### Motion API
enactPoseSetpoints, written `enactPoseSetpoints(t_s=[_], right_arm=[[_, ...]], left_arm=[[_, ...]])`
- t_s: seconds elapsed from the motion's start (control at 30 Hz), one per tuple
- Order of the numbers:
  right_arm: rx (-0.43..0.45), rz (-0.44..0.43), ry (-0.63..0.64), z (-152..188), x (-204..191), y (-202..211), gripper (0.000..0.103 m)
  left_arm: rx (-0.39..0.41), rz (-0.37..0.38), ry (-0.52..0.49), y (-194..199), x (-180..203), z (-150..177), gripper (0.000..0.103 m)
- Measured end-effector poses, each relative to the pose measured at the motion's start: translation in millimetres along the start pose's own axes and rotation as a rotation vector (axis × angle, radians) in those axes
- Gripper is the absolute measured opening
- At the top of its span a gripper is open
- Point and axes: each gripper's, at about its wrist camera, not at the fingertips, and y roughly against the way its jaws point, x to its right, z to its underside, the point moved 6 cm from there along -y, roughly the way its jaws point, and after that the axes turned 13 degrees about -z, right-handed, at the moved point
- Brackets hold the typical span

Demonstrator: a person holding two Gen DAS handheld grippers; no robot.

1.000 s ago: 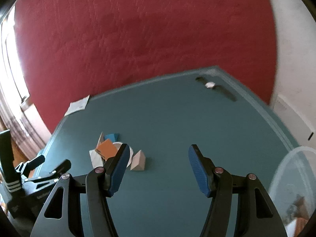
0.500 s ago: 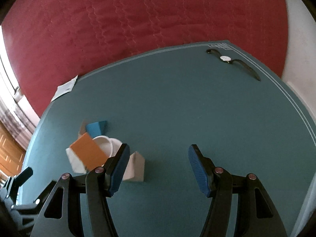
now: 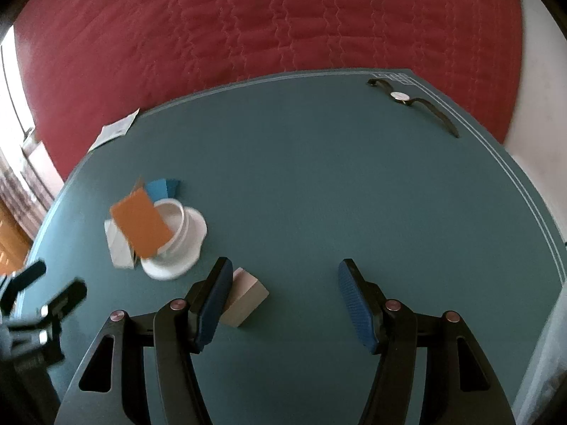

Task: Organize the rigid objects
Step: 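Move both open tools back toward the white cup and block pile, then close the right tool on the pink triangular block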

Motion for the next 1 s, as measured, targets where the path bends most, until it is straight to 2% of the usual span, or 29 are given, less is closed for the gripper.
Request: enactPoseSetpoints(t_s=[0.53,0.63,0.8,1.0], right_arm=[[-0.008,-0.04,0.03,37,-7,40,0.063],[-0.011,-0.045,0.075,39,-11,43,0.063],[-0.011,-0.035,0.177,31,-17,37,0.063],[-0.026,-0.116,0.207,15,-27,16,0.063]], left_arm=[[-0.002,0.011,-0.002,5,2,2,0.102],[-0.008,0.017,0.006,5,1,2,0.102],[-0.005,0.017,0.003,7,4,1,0.102],[-0.008,0.013,0.006,5,5,3,0.102]])
